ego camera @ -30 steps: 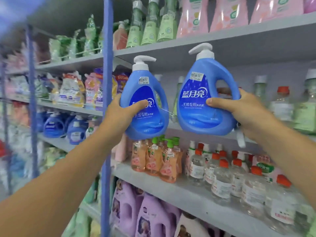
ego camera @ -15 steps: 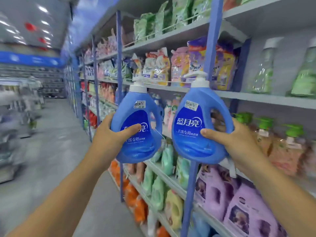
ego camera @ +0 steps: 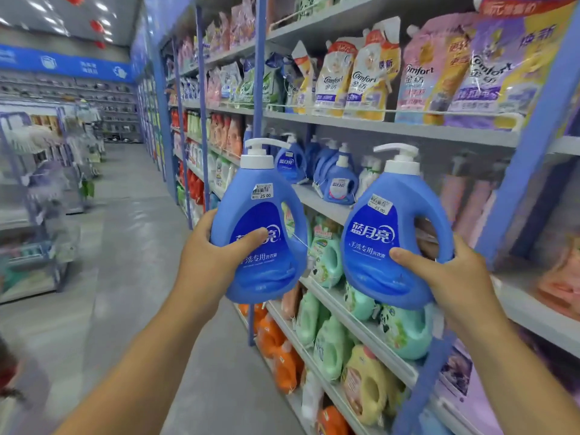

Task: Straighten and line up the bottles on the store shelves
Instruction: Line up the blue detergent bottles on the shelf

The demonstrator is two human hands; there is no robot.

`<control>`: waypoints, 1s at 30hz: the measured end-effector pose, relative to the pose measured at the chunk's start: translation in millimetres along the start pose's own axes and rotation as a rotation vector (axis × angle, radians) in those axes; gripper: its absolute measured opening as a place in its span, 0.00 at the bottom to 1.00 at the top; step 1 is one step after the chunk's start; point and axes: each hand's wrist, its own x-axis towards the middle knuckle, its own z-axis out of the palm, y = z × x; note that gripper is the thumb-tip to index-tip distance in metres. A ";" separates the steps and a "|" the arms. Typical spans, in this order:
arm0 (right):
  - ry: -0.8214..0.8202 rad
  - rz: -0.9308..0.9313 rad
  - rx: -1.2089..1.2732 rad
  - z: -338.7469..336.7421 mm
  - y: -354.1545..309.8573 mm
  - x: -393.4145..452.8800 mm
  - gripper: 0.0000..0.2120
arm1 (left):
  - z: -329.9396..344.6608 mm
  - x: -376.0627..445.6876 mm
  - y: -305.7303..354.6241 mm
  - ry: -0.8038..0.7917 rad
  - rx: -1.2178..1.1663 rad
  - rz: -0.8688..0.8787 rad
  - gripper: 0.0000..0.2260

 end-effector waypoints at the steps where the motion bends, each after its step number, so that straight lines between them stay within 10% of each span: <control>1: 0.008 0.002 -0.006 7.5 11.5 13.0 0.24 | 1.3 15.6 -8.3 -0.005 0.006 -0.004 0.24; 20: 0.229 0.022 -0.159 137.4 153.4 295.3 0.21 | 102.9 388.9 -153.3 -0.244 0.034 -0.051 0.19; 30: 0.559 0.081 -0.336 212.6 208.9 365.8 0.23 | 146.0 563.6 -252.3 -0.617 -0.076 -0.096 0.22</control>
